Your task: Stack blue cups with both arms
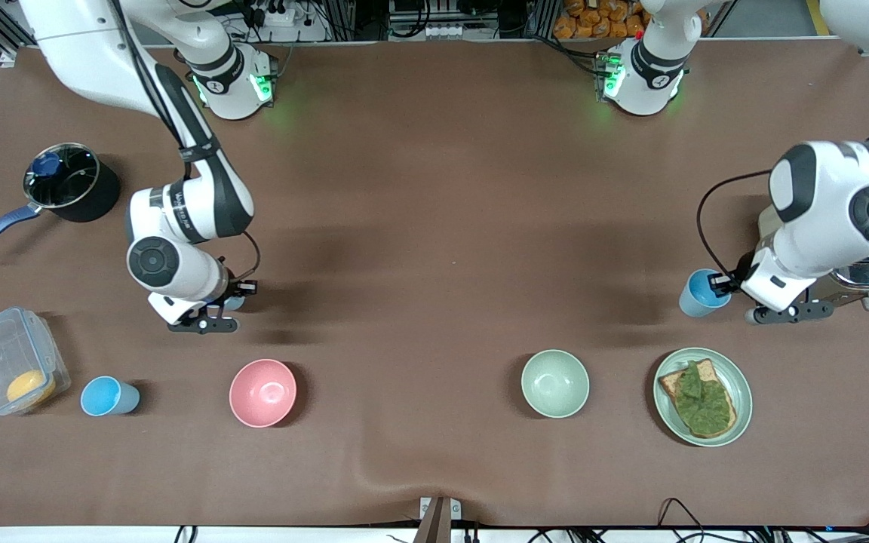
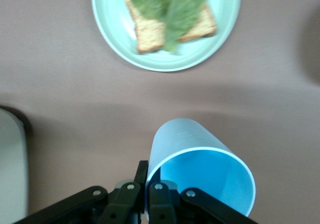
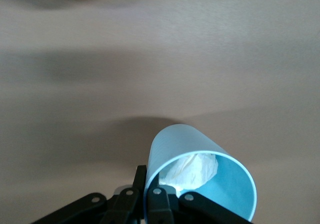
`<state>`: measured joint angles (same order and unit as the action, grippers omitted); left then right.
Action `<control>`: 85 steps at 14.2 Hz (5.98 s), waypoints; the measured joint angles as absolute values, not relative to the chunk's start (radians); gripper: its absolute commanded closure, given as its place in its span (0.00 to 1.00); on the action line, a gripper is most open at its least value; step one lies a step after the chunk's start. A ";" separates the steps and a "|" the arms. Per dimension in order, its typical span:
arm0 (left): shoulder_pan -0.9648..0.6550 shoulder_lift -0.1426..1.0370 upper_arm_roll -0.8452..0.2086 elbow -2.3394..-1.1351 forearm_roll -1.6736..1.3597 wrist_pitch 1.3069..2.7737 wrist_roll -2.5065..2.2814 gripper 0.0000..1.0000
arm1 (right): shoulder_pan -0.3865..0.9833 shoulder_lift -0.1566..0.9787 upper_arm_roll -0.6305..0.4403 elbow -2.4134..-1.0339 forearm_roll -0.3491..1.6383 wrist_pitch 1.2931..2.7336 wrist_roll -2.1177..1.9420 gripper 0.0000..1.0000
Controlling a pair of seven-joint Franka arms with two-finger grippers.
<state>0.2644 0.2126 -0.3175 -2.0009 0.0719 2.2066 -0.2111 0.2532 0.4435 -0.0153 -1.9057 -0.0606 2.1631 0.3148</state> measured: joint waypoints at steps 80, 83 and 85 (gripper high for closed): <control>-0.095 0.533 -0.599 -1.468 0.212 1.872 -0.947 0.00 | -0.014 -0.047 0.008 -1.771 0.036 1.720 -0.017 0.00; 0.003 0.481 -0.597 -1.441 0.214 1.804 -0.867 0.00 | -0.013 -0.047 0.008 -1.771 0.036 1.717 -0.017 0.00; 0.072 0.444 -0.596 -1.433 0.227 1.746 -0.777 0.00 | -0.013 -0.047 0.007 -1.771 0.036 1.717 -0.017 0.00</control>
<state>0.0723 0.4440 -0.5955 -1.4328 0.2270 1.7463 -0.7774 -0.0127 -0.0466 0.0067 -1.7706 0.0359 1.7174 -0.0169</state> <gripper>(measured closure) 0.000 0.000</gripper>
